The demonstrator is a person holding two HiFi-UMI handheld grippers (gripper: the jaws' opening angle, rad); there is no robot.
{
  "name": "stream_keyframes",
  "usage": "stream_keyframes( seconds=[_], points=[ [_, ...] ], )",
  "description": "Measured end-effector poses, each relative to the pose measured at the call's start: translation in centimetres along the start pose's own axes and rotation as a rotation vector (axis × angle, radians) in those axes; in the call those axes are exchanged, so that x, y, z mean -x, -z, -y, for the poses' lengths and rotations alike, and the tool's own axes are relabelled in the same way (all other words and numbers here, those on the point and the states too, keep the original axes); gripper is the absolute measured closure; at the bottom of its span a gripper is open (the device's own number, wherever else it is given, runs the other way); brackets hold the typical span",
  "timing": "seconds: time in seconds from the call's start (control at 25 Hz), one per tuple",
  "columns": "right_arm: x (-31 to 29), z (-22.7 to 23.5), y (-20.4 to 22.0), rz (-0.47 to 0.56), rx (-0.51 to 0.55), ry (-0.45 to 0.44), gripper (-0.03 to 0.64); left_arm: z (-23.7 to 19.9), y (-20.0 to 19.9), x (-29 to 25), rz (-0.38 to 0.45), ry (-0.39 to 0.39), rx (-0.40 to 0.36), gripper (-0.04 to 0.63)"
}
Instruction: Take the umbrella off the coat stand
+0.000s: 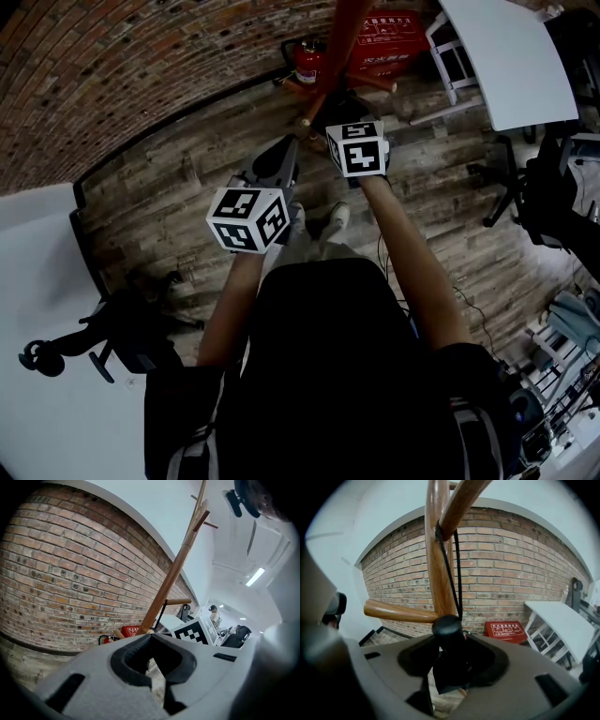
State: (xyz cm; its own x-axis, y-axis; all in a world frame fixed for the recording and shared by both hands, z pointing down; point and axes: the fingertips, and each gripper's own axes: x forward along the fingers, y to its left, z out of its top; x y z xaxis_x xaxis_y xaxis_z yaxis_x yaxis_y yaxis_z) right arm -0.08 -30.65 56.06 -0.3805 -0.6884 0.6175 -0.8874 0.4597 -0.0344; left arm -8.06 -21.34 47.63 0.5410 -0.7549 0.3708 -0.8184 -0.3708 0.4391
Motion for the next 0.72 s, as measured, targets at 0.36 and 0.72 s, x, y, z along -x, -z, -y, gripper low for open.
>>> stream_keyframes(
  seconds=[0.36,0.72],
  points=[
    [-0.49,-0.03,0.23,-0.003,0.003,-0.006,0.429,0.01,0.1,-0.24,-0.001,0.001,0.005,0.577],
    [0.08,0.32,0.17,0.004,0.008,-0.004,0.442,-0.28,-0.25,-0.17,0.008,-0.002,0.014,0.577]
  ],
)
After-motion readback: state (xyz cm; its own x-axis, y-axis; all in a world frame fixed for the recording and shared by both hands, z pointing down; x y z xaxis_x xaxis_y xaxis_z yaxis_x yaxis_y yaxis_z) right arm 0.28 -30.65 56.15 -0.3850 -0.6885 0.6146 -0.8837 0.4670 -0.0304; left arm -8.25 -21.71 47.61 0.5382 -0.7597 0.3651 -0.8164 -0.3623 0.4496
